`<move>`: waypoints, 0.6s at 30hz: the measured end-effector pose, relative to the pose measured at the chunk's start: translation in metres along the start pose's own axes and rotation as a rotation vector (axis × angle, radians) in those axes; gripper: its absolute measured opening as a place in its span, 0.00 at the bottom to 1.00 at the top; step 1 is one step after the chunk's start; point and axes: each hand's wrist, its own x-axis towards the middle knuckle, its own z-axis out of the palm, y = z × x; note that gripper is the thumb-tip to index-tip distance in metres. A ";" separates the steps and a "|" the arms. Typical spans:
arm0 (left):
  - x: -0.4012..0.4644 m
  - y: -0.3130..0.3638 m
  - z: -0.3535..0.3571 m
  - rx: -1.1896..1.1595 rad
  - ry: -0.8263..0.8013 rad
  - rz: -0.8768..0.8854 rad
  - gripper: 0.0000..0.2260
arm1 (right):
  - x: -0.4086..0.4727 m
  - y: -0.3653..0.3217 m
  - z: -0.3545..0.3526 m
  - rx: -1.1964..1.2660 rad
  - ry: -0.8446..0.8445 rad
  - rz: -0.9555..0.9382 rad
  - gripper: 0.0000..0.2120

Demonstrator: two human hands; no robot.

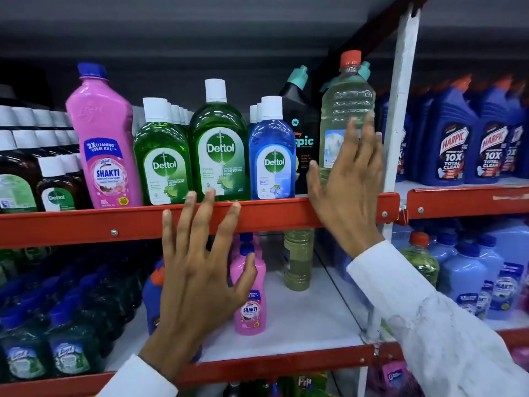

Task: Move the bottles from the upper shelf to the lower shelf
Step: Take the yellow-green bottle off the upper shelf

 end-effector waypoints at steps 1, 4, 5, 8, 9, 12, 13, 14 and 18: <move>0.005 -0.002 0.000 -0.008 -0.017 -0.015 0.32 | 0.005 0.001 0.003 0.039 0.007 0.048 0.41; 0.012 -0.010 0.006 -0.013 -0.060 -0.052 0.33 | 0.023 0.004 0.006 0.196 0.021 0.193 0.50; 0.010 -0.011 0.010 -0.018 -0.077 -0.053 0.33 | 0.029 0.007 0.009 0.248 0.020 0.245 0.52; 0.004 -0.016 0.016 -0.002 -0.072 -0.025 0.33 | 0.042 0.019 0.012 0.382 0.014 0.343 0.52; 0.004 -0.017 0.016 -0.002 -0.064 -0.023 0.33 | 0.044 0.022 0.014 0.400 0.031 0.343 0.50; 0.006 -0.018 0.017 -0.017 -0.045 -0.028 0.32 | 0.044 0.024 0.019 0.473 0.095 0.314 0.43; 0.006 -0.017 0.018 -0.020 -0.042 -0.025 0.32 | 0.042 0.024 0.019 0.505 0.120 0.298 0.43; 0.006 -0.018 0.018 -0.018 -0.040 -0.020 0.32 | 0.040 0.023 0.019 0.533 0.148 0.282 0.44; 0.005 -0.018 0.021 -0.014 -0.025 -0.021 0.32 | 0.037 0.015 -0.002 0.622 0.340 0.207 0.44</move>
